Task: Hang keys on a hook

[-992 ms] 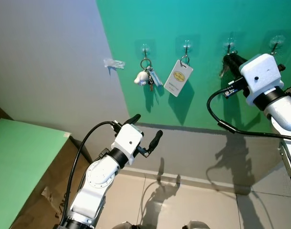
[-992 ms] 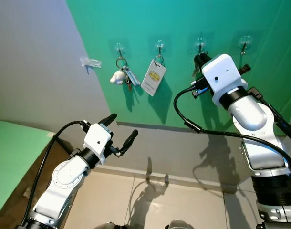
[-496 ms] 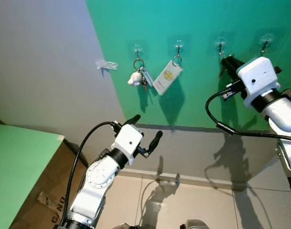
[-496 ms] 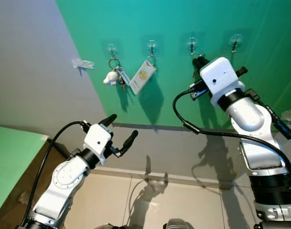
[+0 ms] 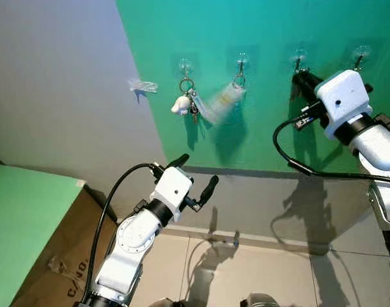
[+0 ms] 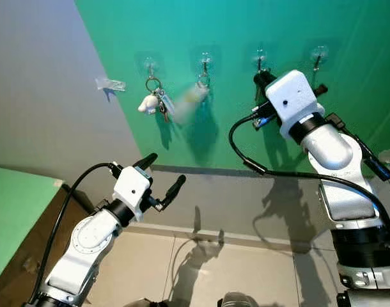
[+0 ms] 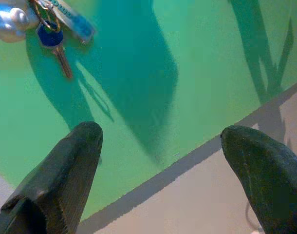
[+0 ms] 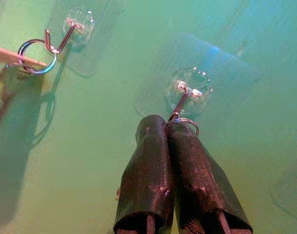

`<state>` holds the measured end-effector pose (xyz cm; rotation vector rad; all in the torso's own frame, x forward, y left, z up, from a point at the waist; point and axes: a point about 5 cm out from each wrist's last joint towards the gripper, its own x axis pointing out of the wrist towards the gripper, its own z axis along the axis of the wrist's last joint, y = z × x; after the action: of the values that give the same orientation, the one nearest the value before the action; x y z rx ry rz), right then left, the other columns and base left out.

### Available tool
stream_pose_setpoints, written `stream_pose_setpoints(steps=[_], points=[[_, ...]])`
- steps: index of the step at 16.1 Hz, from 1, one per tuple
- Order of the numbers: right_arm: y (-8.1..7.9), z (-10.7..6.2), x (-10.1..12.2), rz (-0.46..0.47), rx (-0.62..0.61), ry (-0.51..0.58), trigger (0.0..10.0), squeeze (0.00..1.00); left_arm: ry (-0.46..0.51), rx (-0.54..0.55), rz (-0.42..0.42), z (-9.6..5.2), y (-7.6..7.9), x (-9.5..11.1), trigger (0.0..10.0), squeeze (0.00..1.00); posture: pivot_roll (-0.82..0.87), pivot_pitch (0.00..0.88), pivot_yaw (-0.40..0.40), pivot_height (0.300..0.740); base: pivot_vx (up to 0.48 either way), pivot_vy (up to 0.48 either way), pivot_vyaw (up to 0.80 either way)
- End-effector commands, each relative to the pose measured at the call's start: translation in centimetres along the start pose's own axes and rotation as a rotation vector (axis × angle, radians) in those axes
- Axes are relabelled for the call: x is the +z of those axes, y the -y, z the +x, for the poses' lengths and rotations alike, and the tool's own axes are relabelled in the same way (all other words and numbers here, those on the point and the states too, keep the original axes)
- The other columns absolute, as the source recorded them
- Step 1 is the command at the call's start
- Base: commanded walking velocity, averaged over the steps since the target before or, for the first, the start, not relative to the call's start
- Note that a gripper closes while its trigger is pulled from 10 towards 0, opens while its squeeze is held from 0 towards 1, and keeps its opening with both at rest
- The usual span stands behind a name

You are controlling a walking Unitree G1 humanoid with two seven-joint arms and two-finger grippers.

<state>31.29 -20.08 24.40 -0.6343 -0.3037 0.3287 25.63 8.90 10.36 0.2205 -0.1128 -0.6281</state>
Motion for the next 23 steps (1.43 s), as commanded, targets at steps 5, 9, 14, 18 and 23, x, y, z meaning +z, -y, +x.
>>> stream_pose_setpoints(steps=[5,9,14,18,23], points=[[0.3,0.4,0.4,-0.011,0.003,0.020,10.0,0.00,-0.005,0.008,0.008,-0.1,-0.1,0.0,10.0,0.00,-0.24,0.074,0.117,0.740,0.000,0.000,0.00],[0.5,0.6,0.6,-0.014,0.001,0.031,10.0,0.00,-0.003,0.013,0.010,-0.1,-0.1,0.0,10.0,0.00,-0.24,0.072,0.112,0.740,0.000,0.000,0.00],[0.5,0.2,0.3,0.013,0.008,0.022,10.0,0.00,-0.008,0.011,0.010,-0.2,-0.1,-0.2,10.0,0.00,-0.24,0.069,0.112,0.740,0.000,0.000,0.00],[-0.2,-0.4,-0.3,0.038,0.029,-0.003,10.0,0.00,-0.008,0.006,0.011,-0.2,0.0,-0.2,10.0,0.00,-0.24,0.062,0.115,0.740,0.000,0.000,0.00],[0.0,-0.4,0.1,0.030,0.025,0.007,10.0,0.00,-0.005,-0.001,0.013,0.0,0.0,-0.2,10.0,0.00,-0.25,0.057,0.116,0.740,0.000,0.000,0.00]])
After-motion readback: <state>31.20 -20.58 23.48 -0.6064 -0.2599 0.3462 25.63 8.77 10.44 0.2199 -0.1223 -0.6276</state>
